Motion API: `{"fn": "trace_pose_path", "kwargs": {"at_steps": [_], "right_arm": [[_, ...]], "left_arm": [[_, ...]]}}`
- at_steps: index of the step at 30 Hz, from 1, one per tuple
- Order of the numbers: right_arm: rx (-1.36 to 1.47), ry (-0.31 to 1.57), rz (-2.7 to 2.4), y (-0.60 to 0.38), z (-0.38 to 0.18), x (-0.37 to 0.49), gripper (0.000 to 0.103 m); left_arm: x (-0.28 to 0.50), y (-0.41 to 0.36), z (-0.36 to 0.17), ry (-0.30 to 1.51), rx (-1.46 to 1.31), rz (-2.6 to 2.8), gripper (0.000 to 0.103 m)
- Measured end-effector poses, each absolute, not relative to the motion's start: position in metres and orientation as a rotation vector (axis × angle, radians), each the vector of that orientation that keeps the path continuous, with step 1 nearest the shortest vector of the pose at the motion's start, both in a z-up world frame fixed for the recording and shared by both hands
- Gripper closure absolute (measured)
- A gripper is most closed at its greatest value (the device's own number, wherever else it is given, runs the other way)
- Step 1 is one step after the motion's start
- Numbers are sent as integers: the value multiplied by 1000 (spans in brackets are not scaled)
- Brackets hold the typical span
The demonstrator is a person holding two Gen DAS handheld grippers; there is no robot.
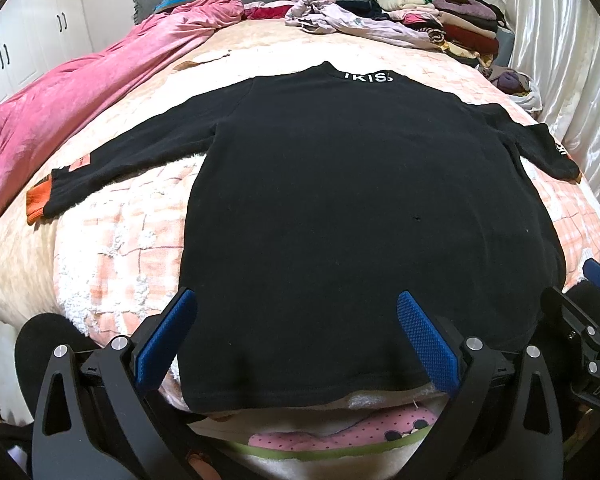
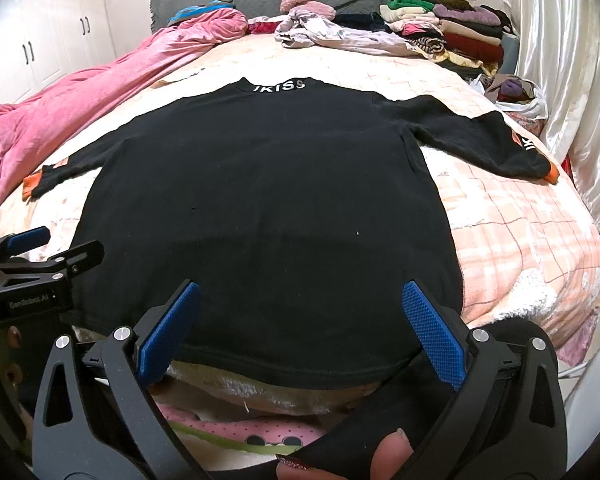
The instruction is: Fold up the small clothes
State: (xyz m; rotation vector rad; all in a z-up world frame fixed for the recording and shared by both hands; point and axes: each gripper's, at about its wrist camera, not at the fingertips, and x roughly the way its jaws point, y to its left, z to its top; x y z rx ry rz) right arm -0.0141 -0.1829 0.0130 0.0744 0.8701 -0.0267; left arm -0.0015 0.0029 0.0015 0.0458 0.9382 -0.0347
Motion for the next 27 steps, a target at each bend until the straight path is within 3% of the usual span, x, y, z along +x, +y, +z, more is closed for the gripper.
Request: {"fn": "trace_pose_path", "kwargs": {"at_steps": [27], "right_arm": [[77,867,-29,-183,15,-12,8]], "left_arm": [[1,1,1,942,50,-37,4]]}}
